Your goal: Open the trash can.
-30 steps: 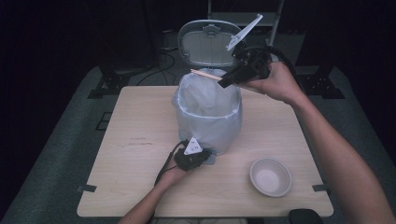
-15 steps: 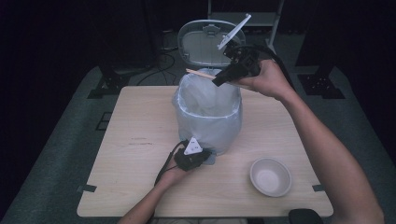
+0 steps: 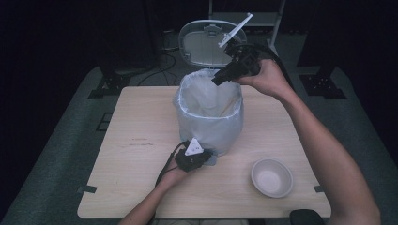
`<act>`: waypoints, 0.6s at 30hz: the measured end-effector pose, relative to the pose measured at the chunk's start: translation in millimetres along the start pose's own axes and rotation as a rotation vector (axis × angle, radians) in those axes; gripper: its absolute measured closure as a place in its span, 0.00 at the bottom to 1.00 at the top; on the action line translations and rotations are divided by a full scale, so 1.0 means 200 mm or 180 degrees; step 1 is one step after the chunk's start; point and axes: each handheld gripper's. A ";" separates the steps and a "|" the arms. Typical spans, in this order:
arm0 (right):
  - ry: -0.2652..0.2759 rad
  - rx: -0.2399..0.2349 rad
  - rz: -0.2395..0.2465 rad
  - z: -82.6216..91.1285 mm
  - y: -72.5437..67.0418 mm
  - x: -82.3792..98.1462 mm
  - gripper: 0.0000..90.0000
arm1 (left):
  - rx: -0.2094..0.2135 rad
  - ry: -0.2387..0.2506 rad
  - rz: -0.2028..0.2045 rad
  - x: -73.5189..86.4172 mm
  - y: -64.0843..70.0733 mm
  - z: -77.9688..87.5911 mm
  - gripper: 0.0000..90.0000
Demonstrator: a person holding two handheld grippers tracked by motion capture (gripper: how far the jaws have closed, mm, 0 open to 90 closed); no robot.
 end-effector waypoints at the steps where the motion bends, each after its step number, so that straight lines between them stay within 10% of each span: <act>1: 0.0014 -0.0013 0.0001 0.01 0.00 0.02 0.76 | -0.0001 0.0000 -0.0001 0.00 0.00 0.00 0.93; 18: 0.0222 -0.0075 -0.0112 0.11 -0.01 0.29 0.68 | -0.0004 0.0004 0.0007 0.00 0.00 0.00 0.93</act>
Point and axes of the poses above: each handheld gripper's, and its own axes: z roughly backward along the jaws, x roughly out of its underside, y roughly to its right, and after that the axes turned 9 degrees about -y, right-handed
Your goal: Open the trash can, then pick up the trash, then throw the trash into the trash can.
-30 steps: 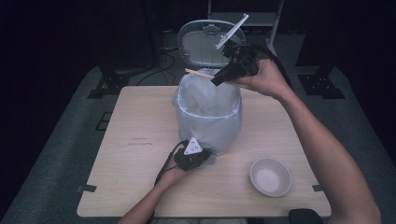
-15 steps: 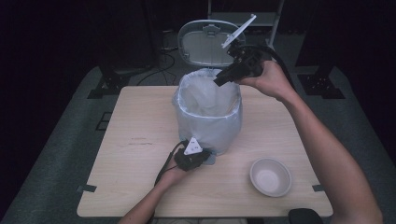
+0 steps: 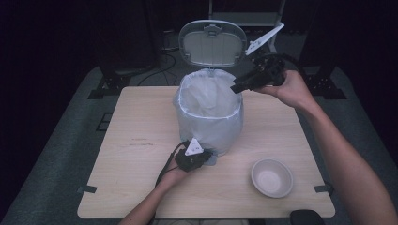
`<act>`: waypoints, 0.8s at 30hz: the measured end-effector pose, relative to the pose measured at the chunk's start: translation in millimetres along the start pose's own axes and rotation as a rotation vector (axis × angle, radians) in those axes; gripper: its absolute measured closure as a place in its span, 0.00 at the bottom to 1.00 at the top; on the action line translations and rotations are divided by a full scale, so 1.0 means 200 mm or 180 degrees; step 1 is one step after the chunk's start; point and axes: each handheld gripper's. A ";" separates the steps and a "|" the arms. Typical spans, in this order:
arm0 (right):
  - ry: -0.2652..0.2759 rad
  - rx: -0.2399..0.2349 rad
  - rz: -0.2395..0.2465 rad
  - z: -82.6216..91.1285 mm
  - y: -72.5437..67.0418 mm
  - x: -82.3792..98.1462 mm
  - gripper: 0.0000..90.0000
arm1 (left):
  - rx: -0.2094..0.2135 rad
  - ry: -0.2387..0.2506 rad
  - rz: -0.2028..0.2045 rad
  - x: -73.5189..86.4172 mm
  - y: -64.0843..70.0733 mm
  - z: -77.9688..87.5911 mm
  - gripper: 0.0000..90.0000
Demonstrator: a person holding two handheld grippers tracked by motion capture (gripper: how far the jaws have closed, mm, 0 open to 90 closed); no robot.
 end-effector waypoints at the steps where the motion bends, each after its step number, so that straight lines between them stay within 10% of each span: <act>1: 0.0023 0.0001 -0.0013 0.01 0.00 0.02 0.68 | 0.0000 0.0002 0.0001 0.00 0.00 0.00 0.93; 24: 0.0264 0.0019 -0.0210 0.14 -0.10 0.51 0.60 | -0.0005 0.0005 0.0017 0.00 0.00 0.00 0.93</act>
Point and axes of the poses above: each handheld gripper's, and its own axes: z roughly backward along the jaws, x roughly out of its underside, y roughly to its right, and after that the axes turned 9 degrees about -y, right-handed
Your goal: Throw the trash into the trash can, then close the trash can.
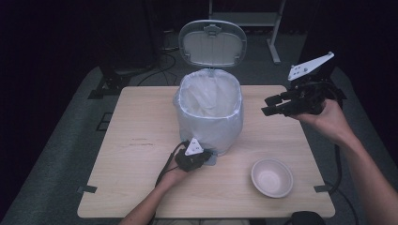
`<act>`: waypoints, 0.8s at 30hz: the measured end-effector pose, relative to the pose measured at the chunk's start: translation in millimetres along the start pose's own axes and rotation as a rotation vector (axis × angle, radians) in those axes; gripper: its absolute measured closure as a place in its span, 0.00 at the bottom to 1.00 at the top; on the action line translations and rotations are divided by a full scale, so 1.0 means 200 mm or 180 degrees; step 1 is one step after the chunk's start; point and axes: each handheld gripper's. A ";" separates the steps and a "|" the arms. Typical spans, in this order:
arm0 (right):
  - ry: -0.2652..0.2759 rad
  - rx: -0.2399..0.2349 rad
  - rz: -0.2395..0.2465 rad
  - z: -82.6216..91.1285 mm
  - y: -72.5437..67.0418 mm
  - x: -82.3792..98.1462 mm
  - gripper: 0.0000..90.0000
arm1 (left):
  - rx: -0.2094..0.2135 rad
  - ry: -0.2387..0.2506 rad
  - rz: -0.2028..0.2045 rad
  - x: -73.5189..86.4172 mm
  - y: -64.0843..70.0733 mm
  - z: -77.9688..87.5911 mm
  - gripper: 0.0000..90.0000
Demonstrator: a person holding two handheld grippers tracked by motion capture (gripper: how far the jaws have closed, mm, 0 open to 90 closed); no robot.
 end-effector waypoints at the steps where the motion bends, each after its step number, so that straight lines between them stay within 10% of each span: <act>1: 0.0008 -0.0011 -0.0005 0.00 0.00 0.01 0.60 | -0.0002 -0.0001 0.0002 0.00 0.00 0.00 0.93; 24: -0.0007 -0.0096 -0.0039 -0.08 -0.03 0.19 0.57 | -0.0002 -0.0006 -0.0005 0.00 0.00 0.00 0.93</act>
Point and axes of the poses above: each handheld gripper's, and its own axes: z roughly backward along the jaws, x roughly out of its underside, y roughly to its right, and after that the axes turned 9 degrees about -y, right-handed
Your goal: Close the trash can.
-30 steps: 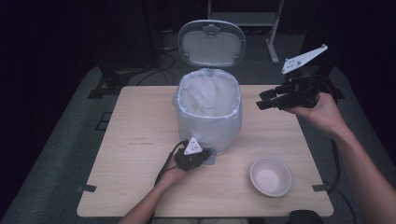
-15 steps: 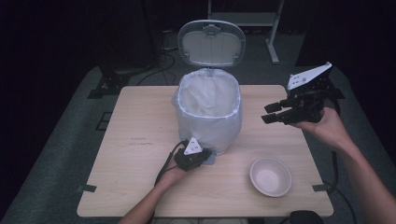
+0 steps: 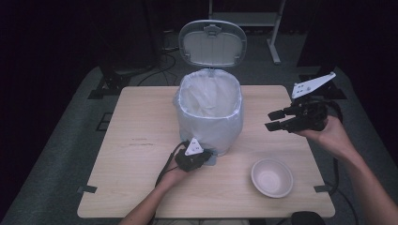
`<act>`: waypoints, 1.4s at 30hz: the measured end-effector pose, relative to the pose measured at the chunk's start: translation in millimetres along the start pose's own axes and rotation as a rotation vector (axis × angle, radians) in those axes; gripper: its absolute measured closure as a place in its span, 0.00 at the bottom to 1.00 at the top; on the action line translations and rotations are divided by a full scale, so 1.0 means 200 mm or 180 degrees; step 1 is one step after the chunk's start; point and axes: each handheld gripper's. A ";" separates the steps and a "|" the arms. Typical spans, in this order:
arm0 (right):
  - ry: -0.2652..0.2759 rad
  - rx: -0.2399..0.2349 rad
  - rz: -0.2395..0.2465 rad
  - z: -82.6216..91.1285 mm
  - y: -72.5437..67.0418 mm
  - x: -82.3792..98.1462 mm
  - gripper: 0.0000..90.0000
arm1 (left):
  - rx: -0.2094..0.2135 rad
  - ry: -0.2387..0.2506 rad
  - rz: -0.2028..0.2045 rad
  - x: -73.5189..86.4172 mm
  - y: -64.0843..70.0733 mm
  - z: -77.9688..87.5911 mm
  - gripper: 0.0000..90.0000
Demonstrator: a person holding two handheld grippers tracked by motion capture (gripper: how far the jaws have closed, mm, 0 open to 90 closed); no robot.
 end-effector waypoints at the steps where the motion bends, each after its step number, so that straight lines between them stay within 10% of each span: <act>1: -0.0001 0.0001 -0.0006 0.00 0.00 0.00 0.57 | 0.0001 0.0005 0.0001 0.00 0.00 0.00 0.93; 42: -0.0109 0.0110 -0.0254 -0.19 0.08 0.41 0.57 | 0.0006 0.0009 0.0002 0.00 0.00 0.00 0.93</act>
Point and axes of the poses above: each handheld gripper's, and its own axes: z roughly backward along the jaws, x roughly out of its underside, y roughly to its right, and after that the axes turned 9 degrees about -y, right-handed
